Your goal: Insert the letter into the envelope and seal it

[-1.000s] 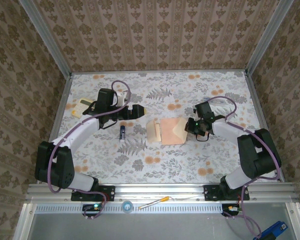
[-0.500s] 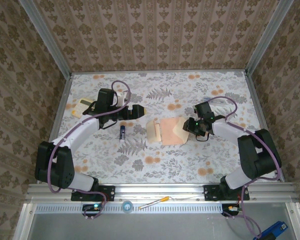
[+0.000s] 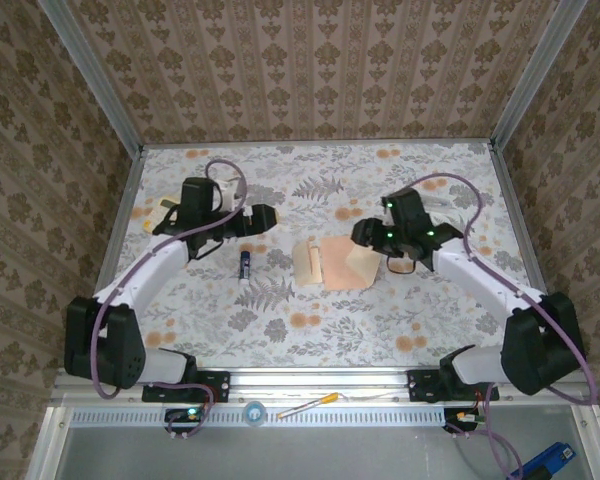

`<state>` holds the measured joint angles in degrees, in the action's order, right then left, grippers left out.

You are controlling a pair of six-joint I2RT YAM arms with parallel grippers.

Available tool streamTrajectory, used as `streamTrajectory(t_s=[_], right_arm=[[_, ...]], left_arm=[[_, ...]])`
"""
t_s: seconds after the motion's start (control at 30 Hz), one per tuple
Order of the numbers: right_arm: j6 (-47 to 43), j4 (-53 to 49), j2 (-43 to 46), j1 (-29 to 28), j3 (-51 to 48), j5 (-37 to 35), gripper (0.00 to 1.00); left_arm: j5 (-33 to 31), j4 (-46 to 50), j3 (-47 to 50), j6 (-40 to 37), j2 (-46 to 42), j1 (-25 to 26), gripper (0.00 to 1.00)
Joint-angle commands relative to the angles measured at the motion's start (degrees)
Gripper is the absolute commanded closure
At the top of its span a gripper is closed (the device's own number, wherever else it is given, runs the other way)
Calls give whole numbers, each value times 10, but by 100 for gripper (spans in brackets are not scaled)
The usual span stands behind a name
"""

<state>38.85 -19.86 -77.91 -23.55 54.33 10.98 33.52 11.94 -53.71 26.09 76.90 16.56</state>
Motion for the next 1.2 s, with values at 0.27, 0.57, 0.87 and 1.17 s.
streamTrajectory(t_s=[0.27, 0.57, 0.87, 1.17], right_arm=[[24, -18, -187, -126, 122, 11, 36], [8, -47, -287, -150, 197, 21, 35], [-1, -72, -318, -151, 222, 13, 42], [-4, -61, -330, -151, 222, 29, 61]], left_arm=[[-31, 18, 45, 24, -83, -71, 0], [-13, 10, 60, 28, -92, -93, 0], [-4, -2, 74, 34, -92, -98, 0], [3, -26, 94, 52, -92, -99, 0]])
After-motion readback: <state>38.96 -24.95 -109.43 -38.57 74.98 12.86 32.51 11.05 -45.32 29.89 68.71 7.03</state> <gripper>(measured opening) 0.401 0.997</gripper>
